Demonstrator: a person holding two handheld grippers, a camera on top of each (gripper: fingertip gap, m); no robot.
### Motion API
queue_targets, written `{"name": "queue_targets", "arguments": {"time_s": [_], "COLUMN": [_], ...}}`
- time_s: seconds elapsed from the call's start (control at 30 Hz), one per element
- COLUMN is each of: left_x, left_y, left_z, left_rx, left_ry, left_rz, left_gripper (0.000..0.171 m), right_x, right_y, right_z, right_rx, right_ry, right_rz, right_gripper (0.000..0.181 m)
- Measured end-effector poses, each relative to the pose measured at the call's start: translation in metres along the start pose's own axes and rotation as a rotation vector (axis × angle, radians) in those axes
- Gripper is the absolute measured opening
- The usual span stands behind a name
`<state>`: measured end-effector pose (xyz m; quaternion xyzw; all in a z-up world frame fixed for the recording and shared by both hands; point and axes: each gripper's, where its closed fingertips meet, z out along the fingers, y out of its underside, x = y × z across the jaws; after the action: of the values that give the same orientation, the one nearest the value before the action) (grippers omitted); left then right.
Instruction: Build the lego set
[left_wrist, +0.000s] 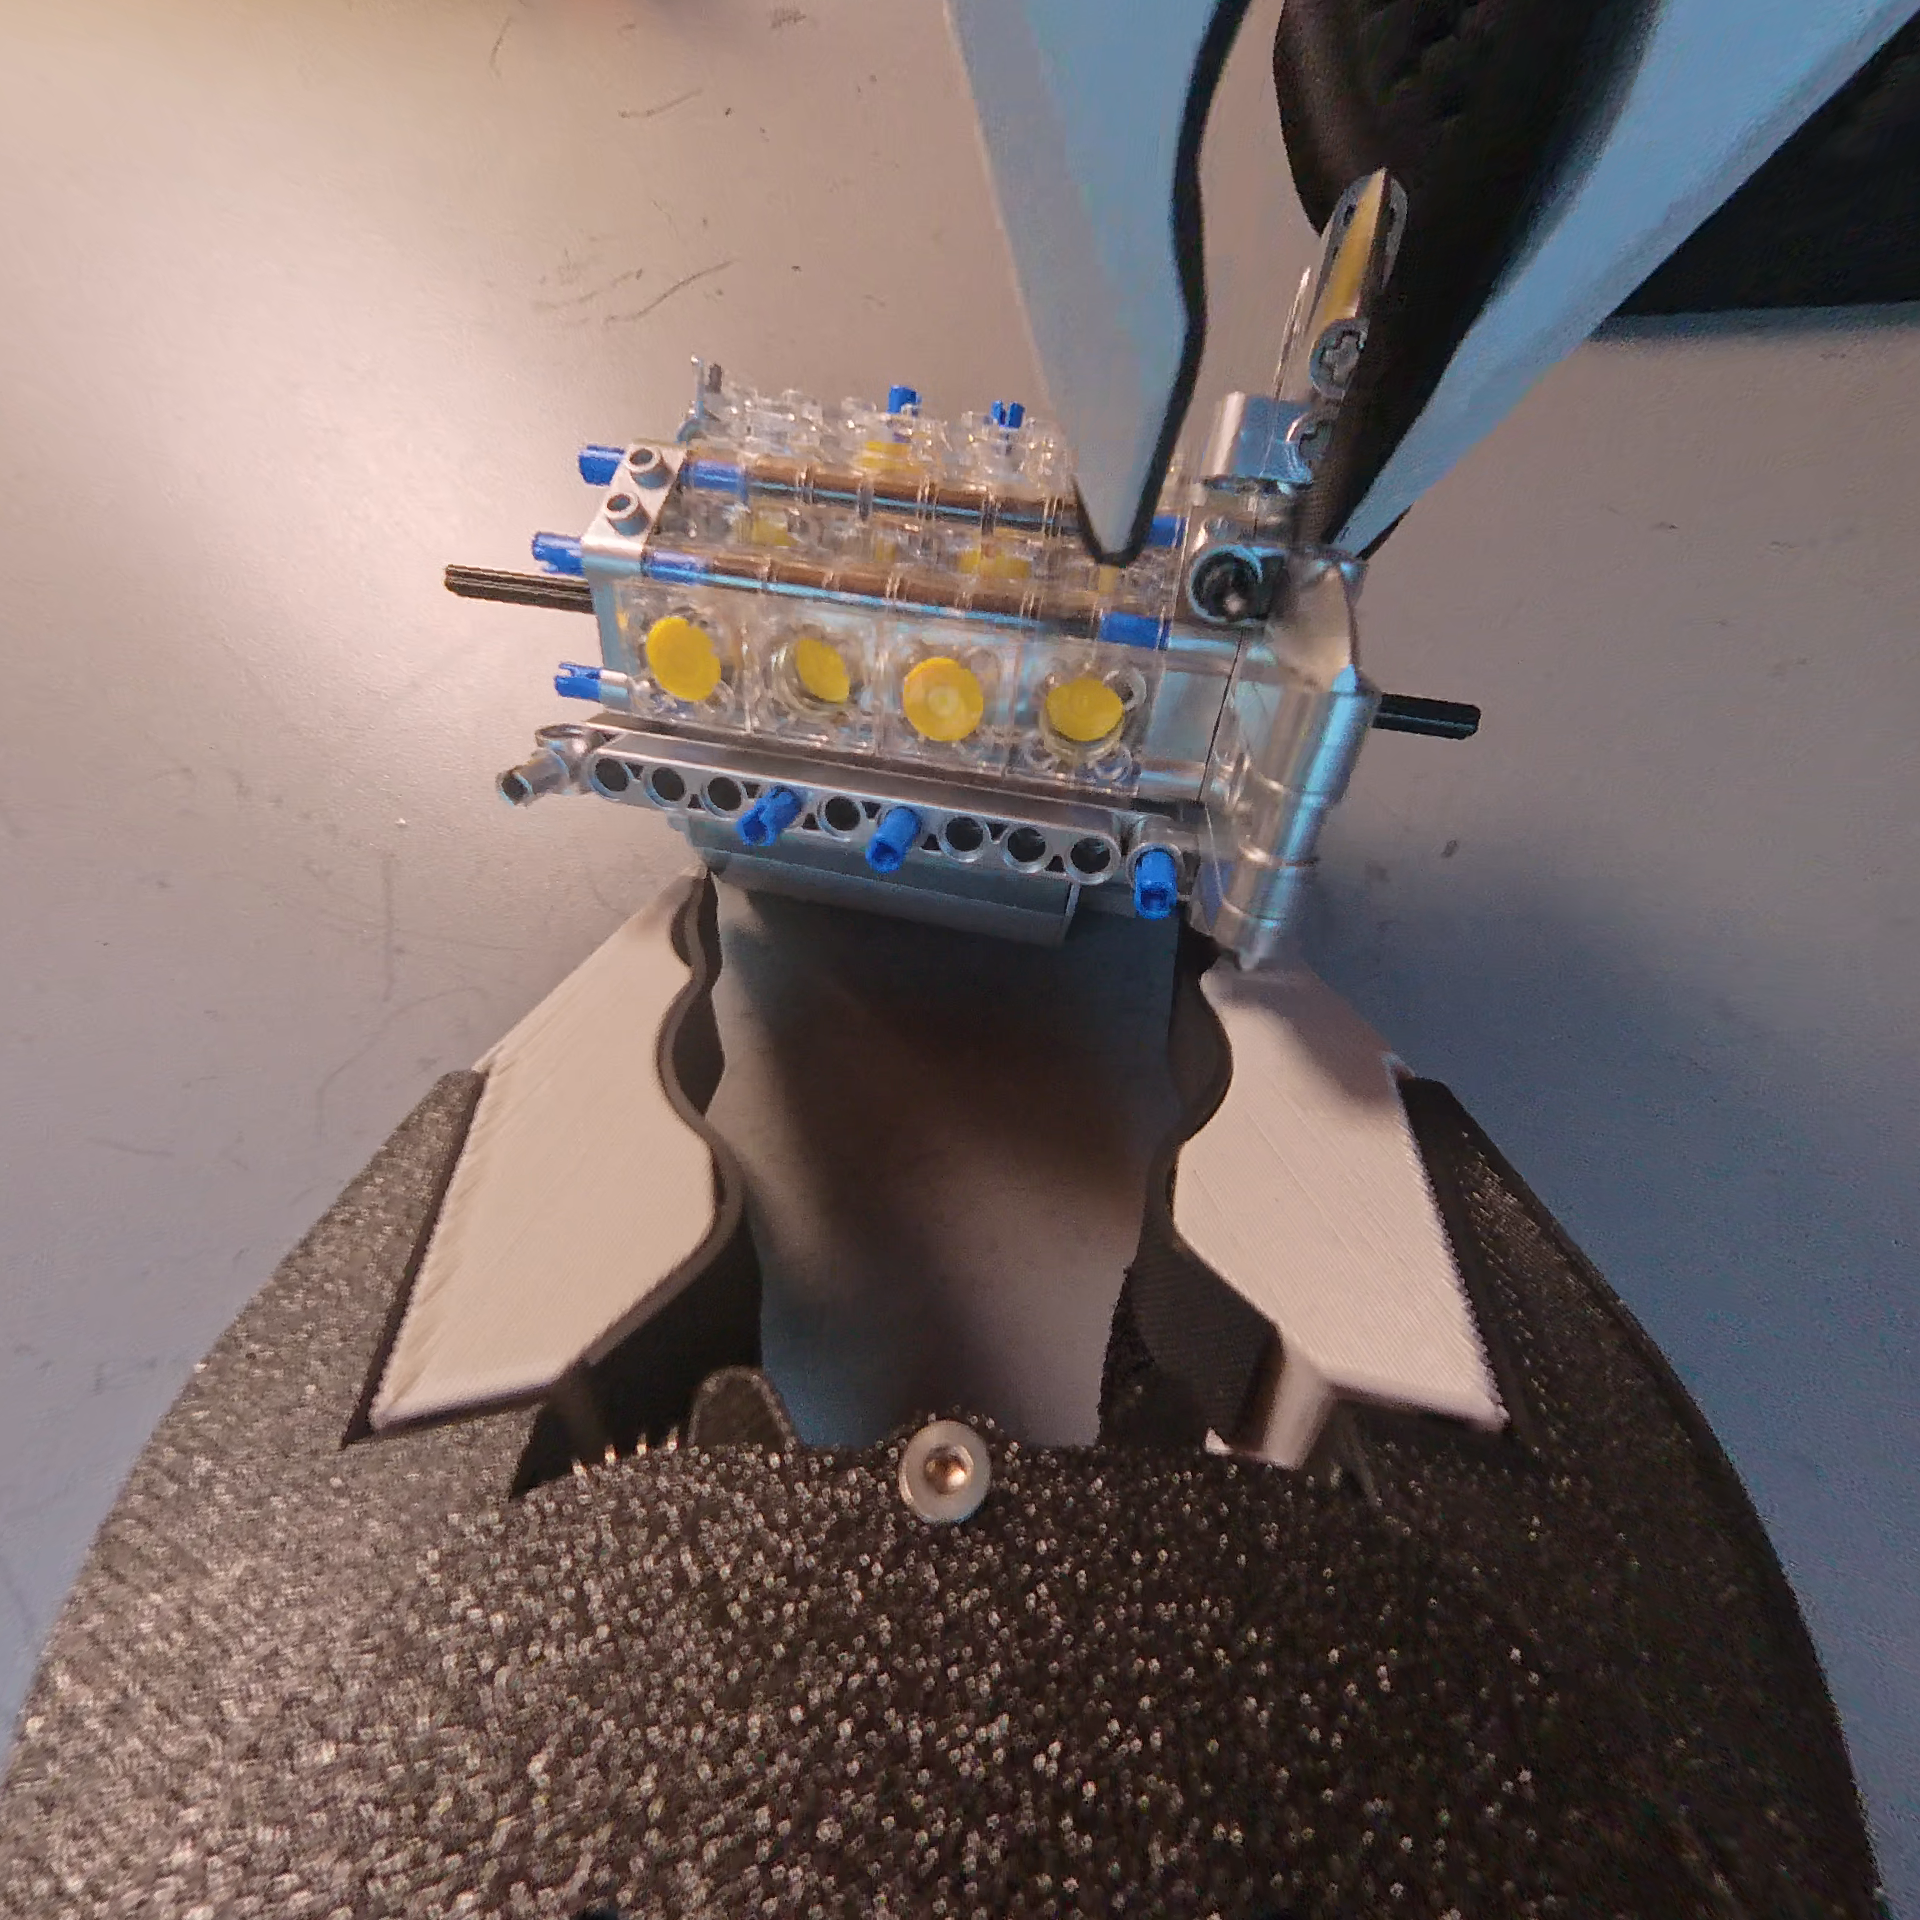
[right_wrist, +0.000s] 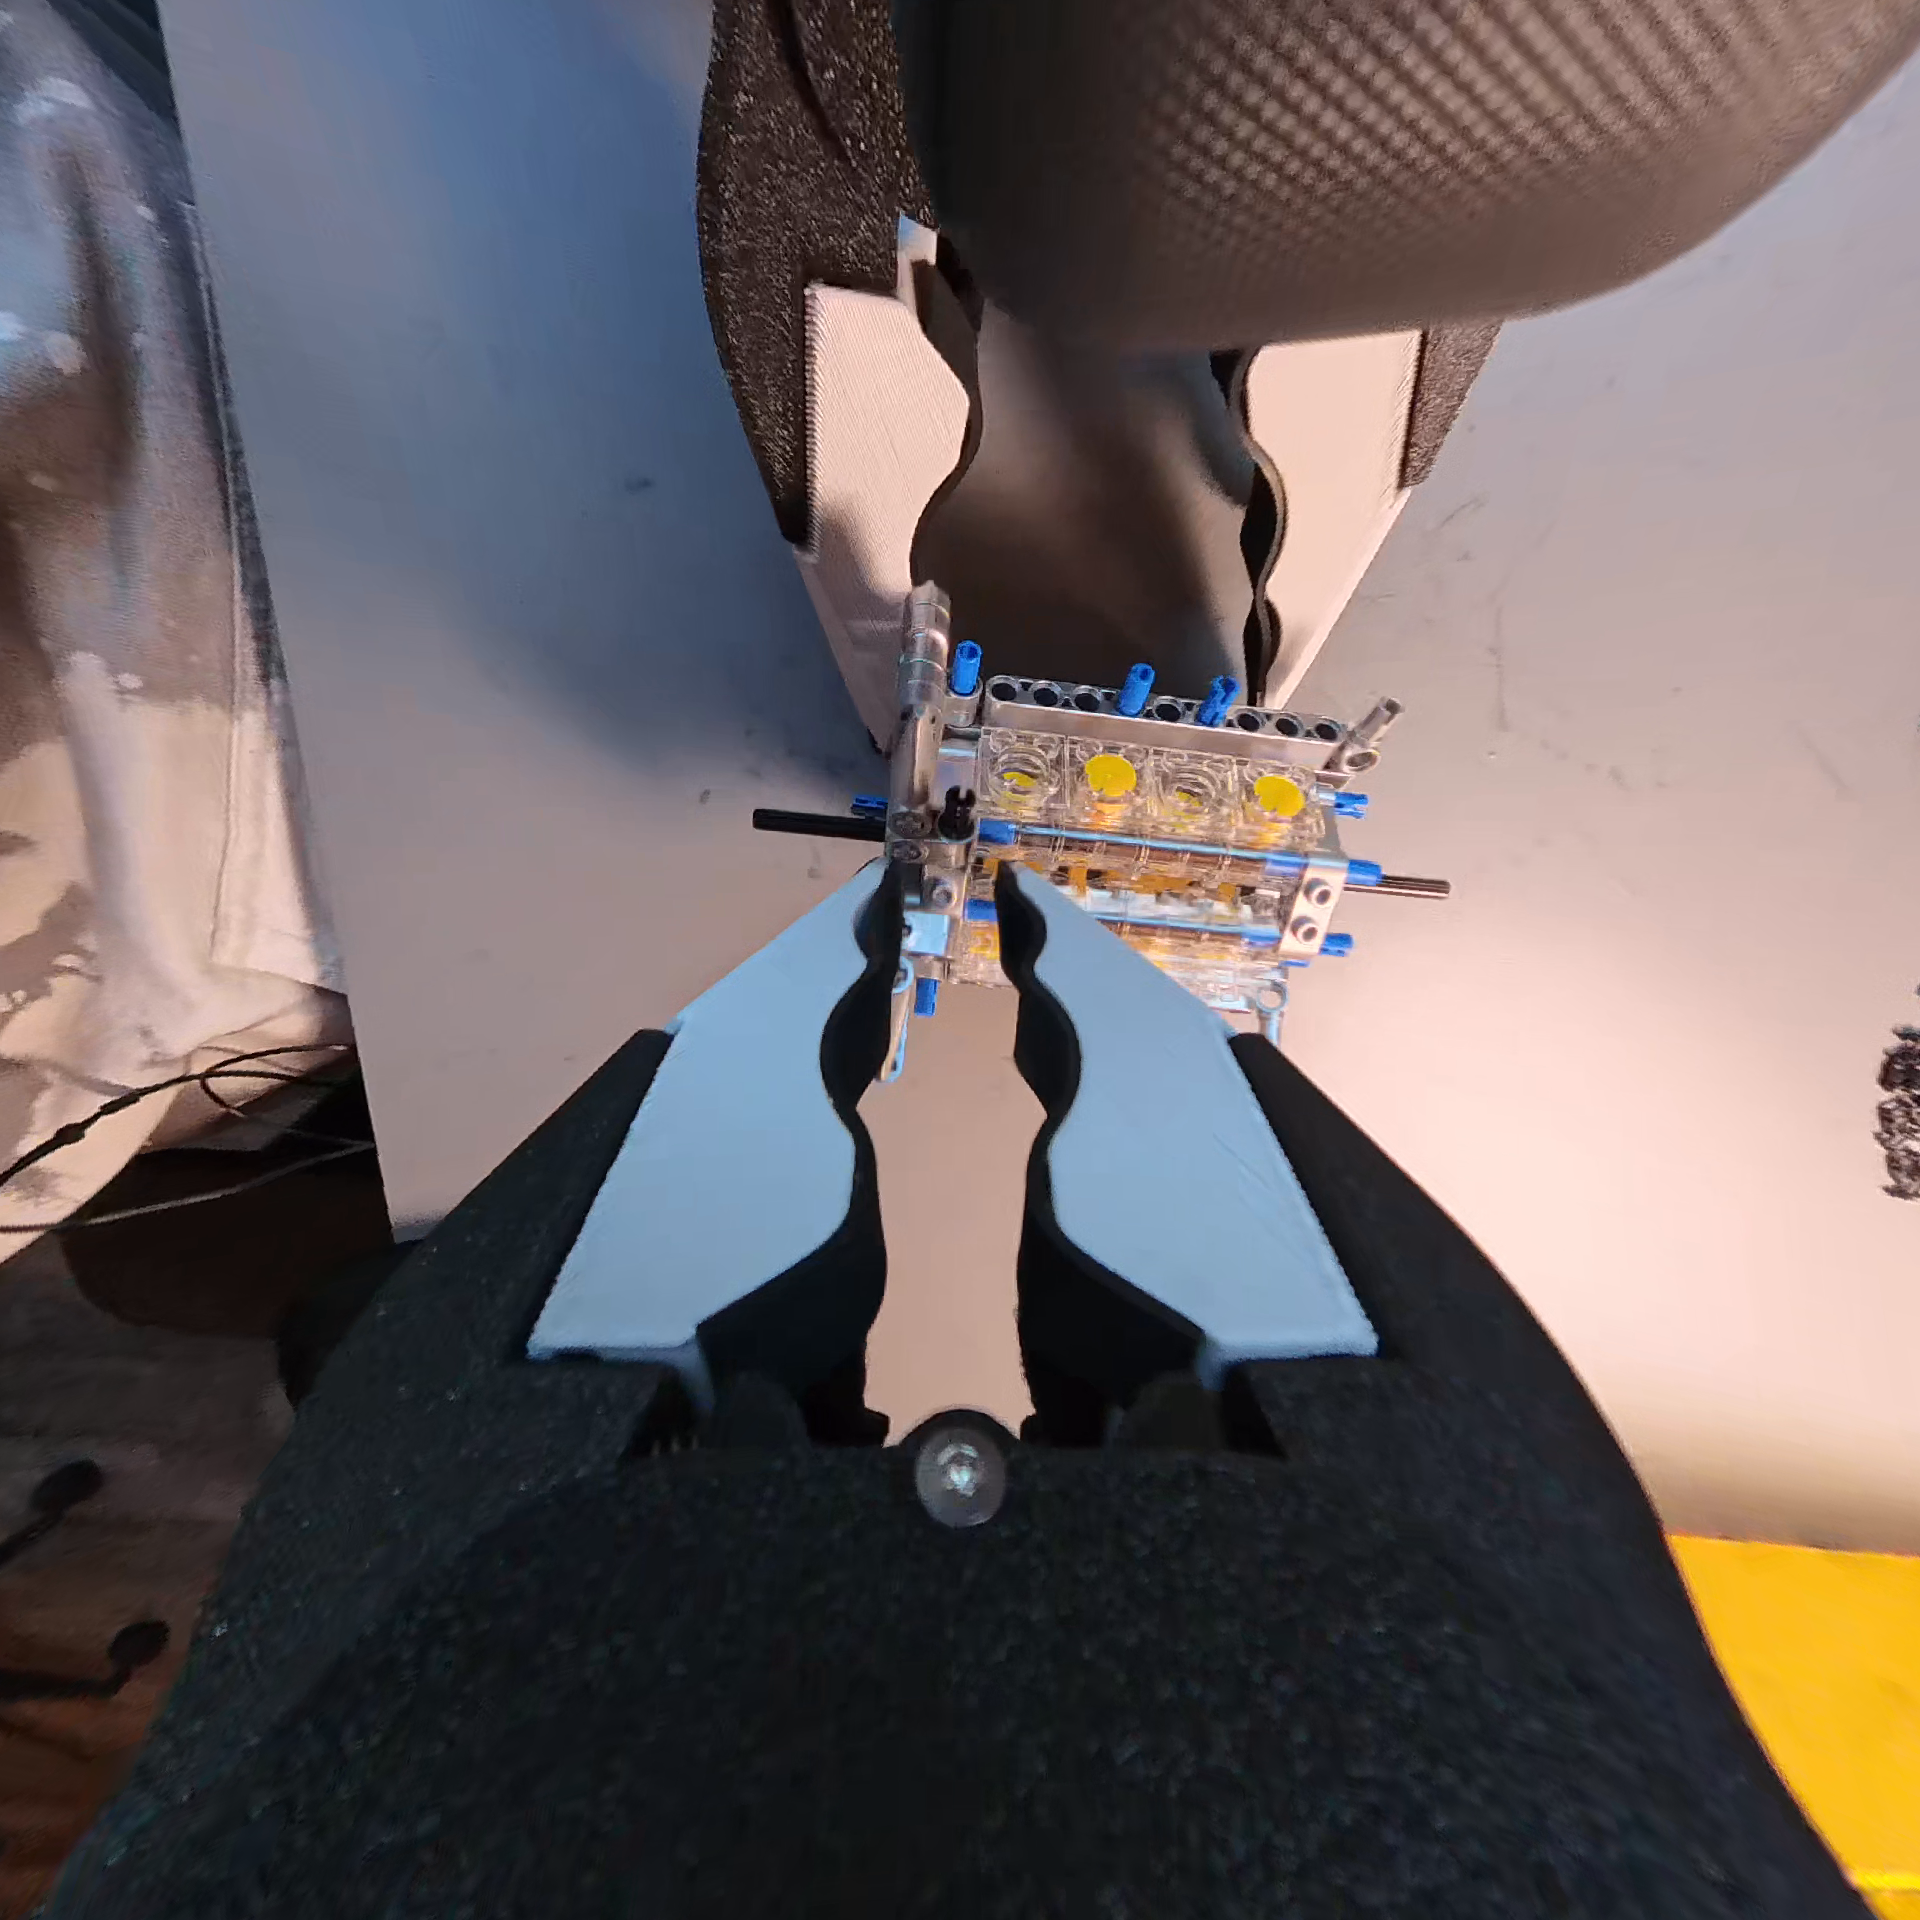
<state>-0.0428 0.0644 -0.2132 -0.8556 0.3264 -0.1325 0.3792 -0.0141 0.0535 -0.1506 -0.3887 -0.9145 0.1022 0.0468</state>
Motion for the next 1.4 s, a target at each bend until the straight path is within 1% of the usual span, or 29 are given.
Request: {"name": "queue_targets", "arguments": {"time_s": [0.1, 0.33, 0.43, 0.6, 0.63, 0.7, 0.93, 1.07, 1.17, 1.23, 1.33, 1.4], "left_x": [0.0, 0.0, 0.0, 0.002, 0.003, 0.004, 0.005, 0.004, 0.003, 0.004, 0.004, 0.004], "left_y": [0.001, 0.0, 0.0, 0.001, 0.001, 0.0, 0.0, 0.0, 0.0, 0.0, -0.003, -0.003], "left_z": [0.001, 0.003, 0.004, 0.003, 0.003, 0.003, 0.003, 0.003, 0.002, 0.001, -0.002, -0.003], "left_rx": [-0.004, -0.013, -0.015, -0.015, -0.015, -0.013, -0.008, -0.007, -0.005, -0.001, 0.019, 0.028], "left_ry": [-0.008, -0.006, -0.005, 0.003, 0.012, 0.013, 0.013, 0.007, 0.005, 0.007, 0.009, 0.007], "left_rz": [0.006, -0.014, -0.02, -0.022, -0.019, -0.015, -0.011, -0.016, -0.018, -0.009, -0.006, -0.001], "left_gripper": [0.086, 0.086, 0.086, 0.085, 0.079, 0.076, 0.066, 0.066, 0.066, 0.064, 0.061, 0.058], "right_x": [-0.001, 0.002, 0.003, -0.003, -0.004, -0.007, -0.006, -0.004, 0.007, 0.009, 0.007, 0.002], "right_y": [-0.001, -0.008, -0.008, -0.005, -0.005, -0.005, -0.004, -0.004, 0.0, 0.001, -0.004, 0.0], "right_z": [0.002, 0.006, 0.006, 0.007, 0.007, 0.007, 0.007, 0.006, 0.002, -0.004, -0.025, -0.037], "right_rx": [-0.013, -0.049, -0.08, -0.017, -0.006, 0.008, 0.028, 0.034, 0.052, 0.089, 0.219, 0.28], "right_ry": [-0.002, 0.058, 0.106, 0.183, 0.206, 0.239, 0.275, 0.291, 0.304, 0.304, 0.308, 0.362], "right_rz": [0.005, -0.021, -0.05, -0.037, -0.04, -0.036, -0.025, -0.016, 0.023, 0.036, 0.099, 0.122], "right_gripper": [0.013, 0.007, 0.006, 0.006, 0.006, 0.006, 0.006, 0.007, 0.007, 0.022, 0.025, 0.025]}}
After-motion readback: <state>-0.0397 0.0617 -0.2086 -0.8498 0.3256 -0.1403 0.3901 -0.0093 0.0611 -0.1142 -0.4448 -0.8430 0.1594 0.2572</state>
